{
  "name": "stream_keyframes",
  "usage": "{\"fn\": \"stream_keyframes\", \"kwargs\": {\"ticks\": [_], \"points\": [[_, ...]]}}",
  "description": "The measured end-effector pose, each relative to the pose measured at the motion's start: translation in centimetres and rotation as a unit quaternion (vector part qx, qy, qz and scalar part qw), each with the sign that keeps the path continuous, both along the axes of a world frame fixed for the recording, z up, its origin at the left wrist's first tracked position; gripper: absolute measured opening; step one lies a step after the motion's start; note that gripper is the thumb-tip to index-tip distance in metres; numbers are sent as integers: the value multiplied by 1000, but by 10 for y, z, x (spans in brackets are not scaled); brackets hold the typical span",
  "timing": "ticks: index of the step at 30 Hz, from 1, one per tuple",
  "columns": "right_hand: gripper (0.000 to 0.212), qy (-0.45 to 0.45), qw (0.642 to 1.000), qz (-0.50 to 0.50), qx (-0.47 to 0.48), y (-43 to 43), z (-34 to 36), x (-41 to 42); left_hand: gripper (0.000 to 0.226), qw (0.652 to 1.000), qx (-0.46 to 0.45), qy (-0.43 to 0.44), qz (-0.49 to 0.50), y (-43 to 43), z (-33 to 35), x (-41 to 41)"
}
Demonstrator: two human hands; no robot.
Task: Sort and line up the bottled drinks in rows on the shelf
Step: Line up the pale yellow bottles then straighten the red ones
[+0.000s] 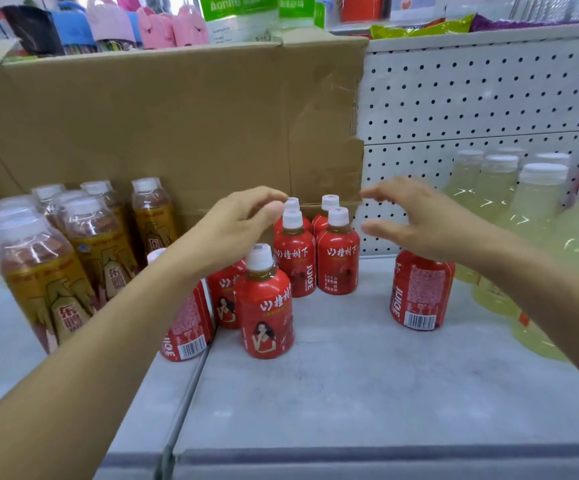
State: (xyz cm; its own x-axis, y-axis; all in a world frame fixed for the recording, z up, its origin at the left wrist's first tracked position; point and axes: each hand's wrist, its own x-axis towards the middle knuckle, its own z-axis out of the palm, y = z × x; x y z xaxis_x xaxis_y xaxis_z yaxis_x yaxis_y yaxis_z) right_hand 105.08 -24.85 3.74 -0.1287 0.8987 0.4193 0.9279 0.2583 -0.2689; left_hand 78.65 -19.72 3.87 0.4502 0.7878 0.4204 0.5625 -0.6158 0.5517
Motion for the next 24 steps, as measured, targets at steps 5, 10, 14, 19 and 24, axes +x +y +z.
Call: {"fn": "stream_keyframes", "kwargs": {"ticks": [5, 10, 14, 19, 24], "points": [[47, 289, 951, 12, -112, -16, -31, 32, 29, 990, -114, -76, -22, -30, -39, -7], [31, 386, 914, 34, -125, -17, -42, 35, 28, 978, -172, -113, -33, -36, -36, -11], [45, 210, 974, -36, -76, -22, -37, 17, 30, 998, -49, -36, 28, -39, -31, -1], [48, 112, 989, -92, -8, -27, -37, -25, 35, 993, 65, 6, 99, -37, -37, 21], [56, 10, 988, -155, 21, -28, -36, -46, 45, 983, 115, 74, 122, -33, -36, 29]]}}
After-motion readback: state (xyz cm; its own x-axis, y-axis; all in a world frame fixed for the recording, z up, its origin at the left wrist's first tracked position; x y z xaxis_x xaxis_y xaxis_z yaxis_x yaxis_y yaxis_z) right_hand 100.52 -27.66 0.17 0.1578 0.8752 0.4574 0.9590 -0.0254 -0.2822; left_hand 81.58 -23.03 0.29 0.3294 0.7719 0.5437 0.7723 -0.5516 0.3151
